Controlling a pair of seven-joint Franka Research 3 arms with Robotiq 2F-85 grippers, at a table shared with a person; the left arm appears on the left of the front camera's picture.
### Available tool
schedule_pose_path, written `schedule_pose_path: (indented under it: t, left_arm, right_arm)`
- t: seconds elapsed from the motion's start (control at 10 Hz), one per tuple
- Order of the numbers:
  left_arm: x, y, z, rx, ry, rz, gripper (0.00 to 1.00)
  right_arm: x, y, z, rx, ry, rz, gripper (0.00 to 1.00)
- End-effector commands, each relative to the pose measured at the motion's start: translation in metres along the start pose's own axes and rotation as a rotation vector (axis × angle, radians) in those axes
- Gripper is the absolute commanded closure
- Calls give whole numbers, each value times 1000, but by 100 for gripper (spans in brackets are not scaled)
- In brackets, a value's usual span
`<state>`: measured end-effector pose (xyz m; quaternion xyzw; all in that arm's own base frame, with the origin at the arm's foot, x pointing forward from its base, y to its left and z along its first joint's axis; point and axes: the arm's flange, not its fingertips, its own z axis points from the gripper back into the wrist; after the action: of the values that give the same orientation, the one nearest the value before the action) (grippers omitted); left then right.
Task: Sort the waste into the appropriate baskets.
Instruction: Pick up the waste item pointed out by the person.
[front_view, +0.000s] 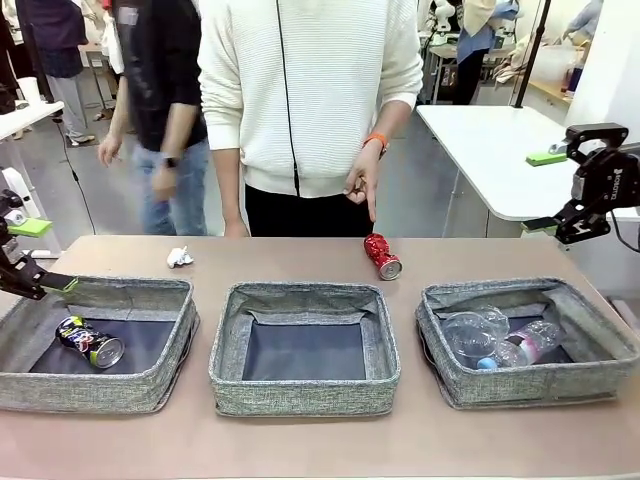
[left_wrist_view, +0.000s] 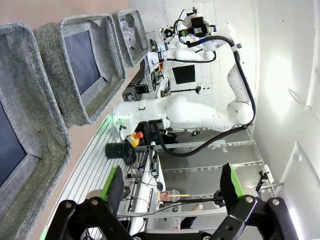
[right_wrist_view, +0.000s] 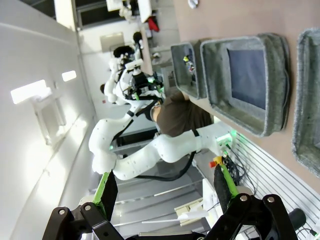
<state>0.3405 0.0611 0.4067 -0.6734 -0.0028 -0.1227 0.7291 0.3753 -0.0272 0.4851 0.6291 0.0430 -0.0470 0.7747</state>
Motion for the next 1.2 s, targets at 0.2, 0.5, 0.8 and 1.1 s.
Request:
schedule_pose_path:
  t: [0.2, 0.5, 0.8, 1.1]
  left_arm:
    - [-1, -3, 3, -1, 9, 6, 0]
    - [-1, -3, 3, -1, 9, 6, 0]
    - [-1, -3, 3, -1, 9, 6, 0]
    - [-1, -3, 3, -1, 9, 6, 0]
  right_arm:
    - [27, 23, -47, -285, -9, 34, 0]
    - [102, 46, -158, -842, -137, -60, 0]
    - [115, 45, -195, -1073, -391, -84, 0]
    - [114, 41, -212, -937, -332, 51, 0]
